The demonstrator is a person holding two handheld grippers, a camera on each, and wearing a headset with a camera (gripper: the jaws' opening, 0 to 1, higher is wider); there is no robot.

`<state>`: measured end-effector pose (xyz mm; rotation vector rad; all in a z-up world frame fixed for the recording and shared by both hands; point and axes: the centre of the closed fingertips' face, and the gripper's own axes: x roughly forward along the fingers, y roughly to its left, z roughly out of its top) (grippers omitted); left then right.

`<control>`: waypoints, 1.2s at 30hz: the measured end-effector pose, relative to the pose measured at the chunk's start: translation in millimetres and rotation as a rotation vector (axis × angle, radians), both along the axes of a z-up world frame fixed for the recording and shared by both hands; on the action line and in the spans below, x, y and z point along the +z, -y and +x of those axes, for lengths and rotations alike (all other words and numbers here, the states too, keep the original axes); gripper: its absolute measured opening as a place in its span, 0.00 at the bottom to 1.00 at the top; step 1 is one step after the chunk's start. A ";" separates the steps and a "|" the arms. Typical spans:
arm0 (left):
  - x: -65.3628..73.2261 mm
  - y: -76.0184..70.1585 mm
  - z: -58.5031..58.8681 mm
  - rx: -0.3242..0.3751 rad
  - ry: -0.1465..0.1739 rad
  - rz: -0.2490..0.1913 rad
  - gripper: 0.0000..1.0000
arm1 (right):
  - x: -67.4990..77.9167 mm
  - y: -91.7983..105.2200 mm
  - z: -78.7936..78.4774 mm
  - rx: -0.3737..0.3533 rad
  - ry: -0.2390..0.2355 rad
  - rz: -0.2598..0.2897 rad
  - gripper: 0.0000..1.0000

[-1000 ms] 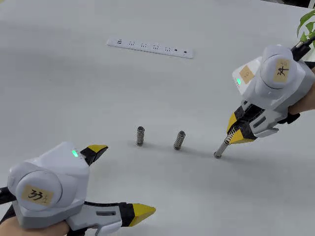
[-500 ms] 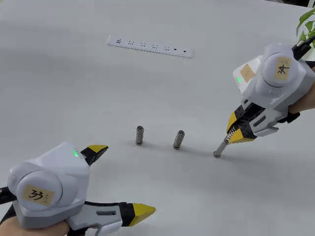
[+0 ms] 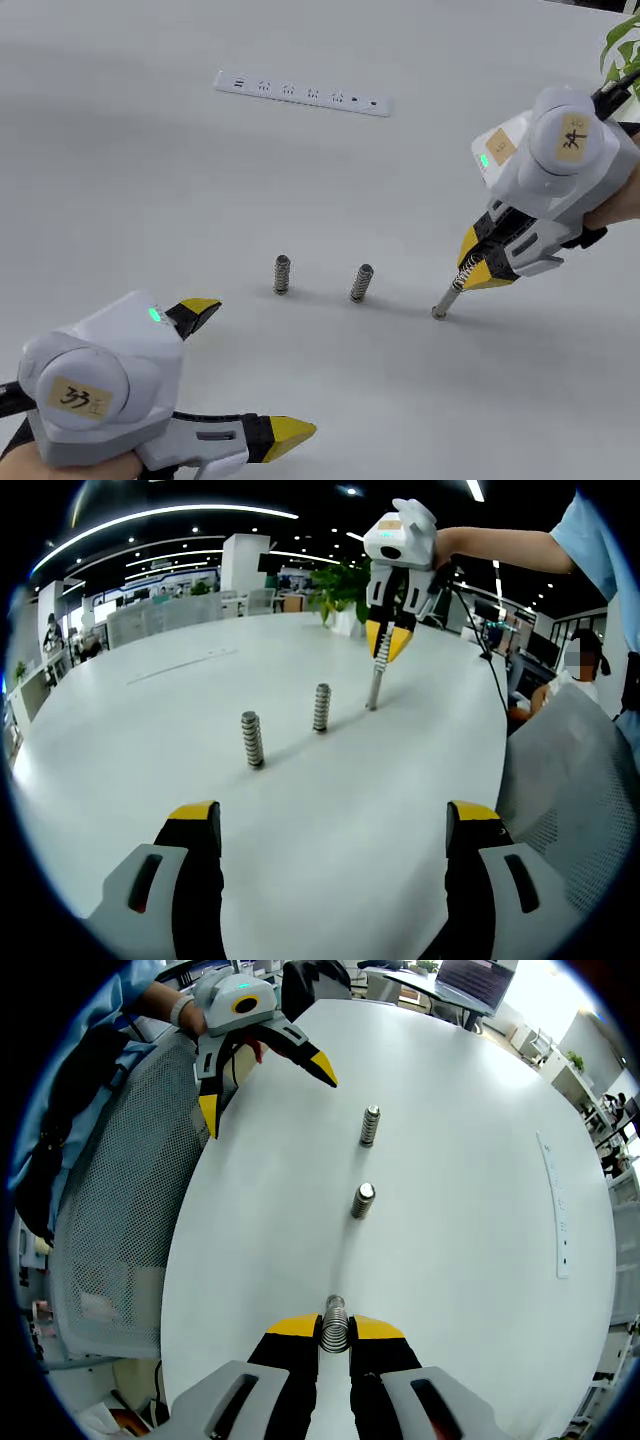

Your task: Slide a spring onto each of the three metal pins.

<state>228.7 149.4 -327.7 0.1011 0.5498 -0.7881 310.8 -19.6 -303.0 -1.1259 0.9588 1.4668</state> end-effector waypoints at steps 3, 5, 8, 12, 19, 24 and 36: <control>-0.2 0.6 0.0 -0.002 -0.002 0.000 0.92 | 1.1 -0.5 0.1 0.005 0.008 0.005 0.07; -0.4 1.0 0.0 -0.003 -0.004 0.000 0.92 | 2.3 -1.8 -2.3 -0.008 0.000 0.010 0.07; -0.1 1.8 0.1 -0.005 -0.002 0.001 0.92 | 0.2 0.1 -1.8 0.003 0.000 0.000 0.07; -1.0 1.8 -0.2 -0.004 -0.006 -0.001 0.92 | -0.3 -0.8 0.6 -0.003 -0.002 0.006 0.07; -1.4 2.0 -0.5 -0.005 -0.006 -0.002 0.91 | -0.5 -1.2 -2.3 0.003 -0.002 0.004 0.07; -1.2 1.6 0.0 -0.006 -0.005 0.001 0.91 | -2.3 0.1 0.1 0.001 -0.004 0.000 0.07; -1.8 -1.7 0.4 0.000 -0.009 0.004 0.91 | -15.2 0.5 0.6 0.011 -0.007 -0.020 0.07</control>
